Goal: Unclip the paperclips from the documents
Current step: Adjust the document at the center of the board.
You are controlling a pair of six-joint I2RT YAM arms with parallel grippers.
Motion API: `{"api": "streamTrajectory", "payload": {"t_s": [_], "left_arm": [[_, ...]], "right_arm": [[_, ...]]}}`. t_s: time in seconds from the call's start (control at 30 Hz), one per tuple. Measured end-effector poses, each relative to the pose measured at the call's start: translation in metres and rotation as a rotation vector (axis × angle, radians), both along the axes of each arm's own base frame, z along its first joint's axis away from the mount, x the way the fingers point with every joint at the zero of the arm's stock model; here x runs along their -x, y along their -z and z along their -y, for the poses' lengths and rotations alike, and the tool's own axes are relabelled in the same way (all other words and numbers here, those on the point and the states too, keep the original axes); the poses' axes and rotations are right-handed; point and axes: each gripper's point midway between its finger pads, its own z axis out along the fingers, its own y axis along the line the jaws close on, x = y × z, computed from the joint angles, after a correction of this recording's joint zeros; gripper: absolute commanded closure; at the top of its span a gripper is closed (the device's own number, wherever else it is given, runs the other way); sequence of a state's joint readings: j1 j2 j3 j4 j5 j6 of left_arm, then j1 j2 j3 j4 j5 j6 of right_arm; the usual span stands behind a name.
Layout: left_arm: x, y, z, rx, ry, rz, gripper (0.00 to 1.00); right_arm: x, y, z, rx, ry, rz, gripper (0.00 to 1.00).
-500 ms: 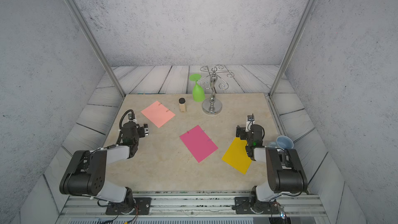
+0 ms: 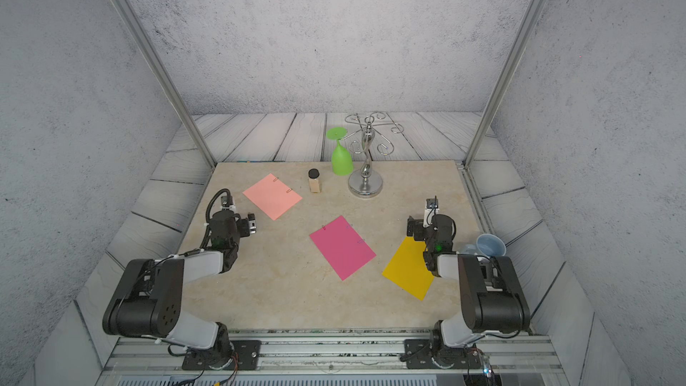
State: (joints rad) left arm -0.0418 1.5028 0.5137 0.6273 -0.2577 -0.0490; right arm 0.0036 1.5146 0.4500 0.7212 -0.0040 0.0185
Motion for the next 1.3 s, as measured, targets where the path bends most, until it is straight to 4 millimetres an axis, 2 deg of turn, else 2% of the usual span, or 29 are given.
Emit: {"api": "streamTrajectory", "payload": {"t_s": [0.37, 0.47, 0.6, 0.67, 0.73, 0.87, 0.93, 1.0, 1.07, 1.2, 1.3], "left_arm": [[0.0, 0.0, 0.0, 0.0, 0.0, -0.002, 0.0], [-0.001, -0.001, 0.0, 0.0, 0.001, 0.0, 0.06], [-0.006, -0.004, 0.0, -0.004, 0.0, -0.058, 0.08], [-0.017, -0.023, 0.001, -0.007, 0.001, -0.059, 0.07], [-0.022, -0.055, 0.003, -0.005, 0.017, -0.01, 0.06], [-0.02, -0.099, 0.014, 0.019, 0.052, 0.044, 0.06], [-0.02, -0.109, 0.023, 0.046, 0.069, 0.025, 0.06], [-0.017, -0.109, 0.033, 0.075, 0.091, -0.008, 0.06], [-0.008, -0.099, 0.047, 0.109, 0.117, -0.067, 0.06], [0.015, -0.068, 0.074, 0.188, 0.167, -0.219, 0.06], [0.031, -0.051, 0.09, 0.249, 0.2, -0.312, 0.07]], "right_arm": [[0.0, 0.001, 0.003, -0.01, 0.001, -0.003, 0.01], [0.001, 0.001, 0.003, -0.016, -0.001, -0.007, 0.01], [-0.007, -0.002, 0.001, -0.027, -0.011, -0.09, 0.01], [-0.016, -0.022, 0.002, -0.04, -0.001, -0.093, 0.01], [-0.019, -0.048, 0.002, -0.053, 0.013, -0.075, 0.01], [-0.015, -0.082, -0.006, -0.082, 0.017, -0.081, 0.01], [-0.011, -0.091, -0.02, -0.096, -0.008, -0.113, 0.01], [-0.005, -0.093, -0.039, -0.096, -0.049, -0.151, 0.01], [0.007, -0.089, -0.066, -0.095, -0.113, -0.201, 0.0], [0.043, -0.067, -0.121, -0.114, -0.267, -0.34, 0.05], [0.067, -0.053, -0.146, -0.13, -0.35, -0.434, 0.08]]}}
